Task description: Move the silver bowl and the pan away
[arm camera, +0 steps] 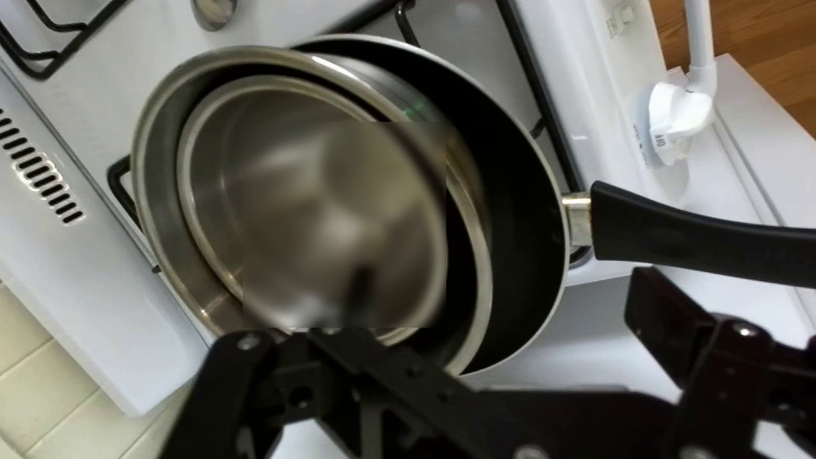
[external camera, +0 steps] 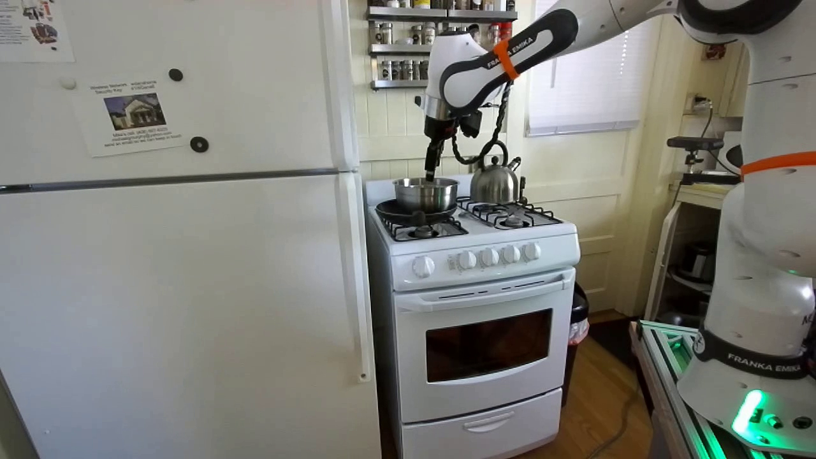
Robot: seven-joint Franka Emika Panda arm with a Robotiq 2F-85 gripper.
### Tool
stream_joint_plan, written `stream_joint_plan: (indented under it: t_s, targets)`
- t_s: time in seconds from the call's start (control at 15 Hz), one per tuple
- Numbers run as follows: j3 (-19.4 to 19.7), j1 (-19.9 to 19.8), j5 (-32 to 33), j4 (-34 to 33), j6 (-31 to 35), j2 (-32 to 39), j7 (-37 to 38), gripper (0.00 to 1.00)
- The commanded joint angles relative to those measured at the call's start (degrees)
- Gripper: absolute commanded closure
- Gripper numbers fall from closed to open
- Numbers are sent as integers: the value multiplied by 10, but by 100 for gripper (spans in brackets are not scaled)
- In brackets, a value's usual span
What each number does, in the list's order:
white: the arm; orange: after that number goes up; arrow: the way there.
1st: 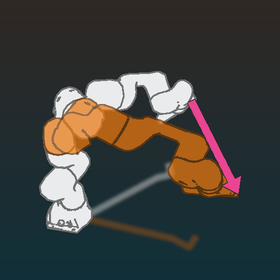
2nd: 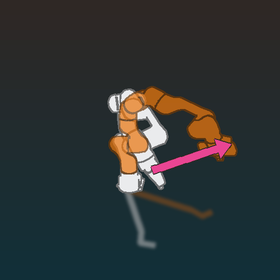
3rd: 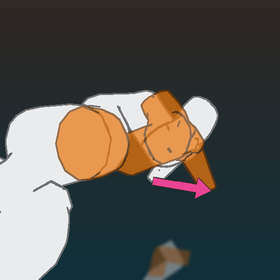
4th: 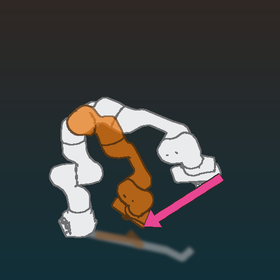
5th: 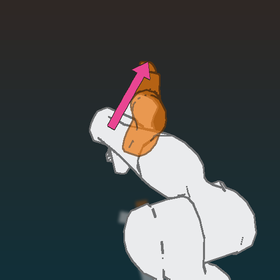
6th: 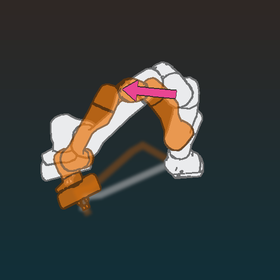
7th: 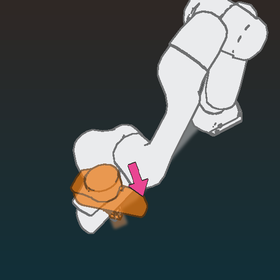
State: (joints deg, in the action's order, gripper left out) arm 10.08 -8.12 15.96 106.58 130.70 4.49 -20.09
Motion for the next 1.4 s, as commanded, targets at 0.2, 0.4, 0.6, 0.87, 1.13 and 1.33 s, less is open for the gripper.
stream_joint_plan:
  t_s: [0.2, 0.4, 0.6, 0.87, 1.13, 1.33]
  targets:
    - [-15, -1, 10, -2, 72, 33, 6, 0]
    - [-11, 1, 40, -16, 91, 60, 30, 0]
    - [-2, 3, 69, -30, 73, 83, 70, 0]
    - [3, 5, 76, -42, 56, 103, 105, 25]
    - [4, 6, 72, -52, 49, 114, 120, 51]
    - [5, 6, 73, -56, 44, 115, 130, 73]
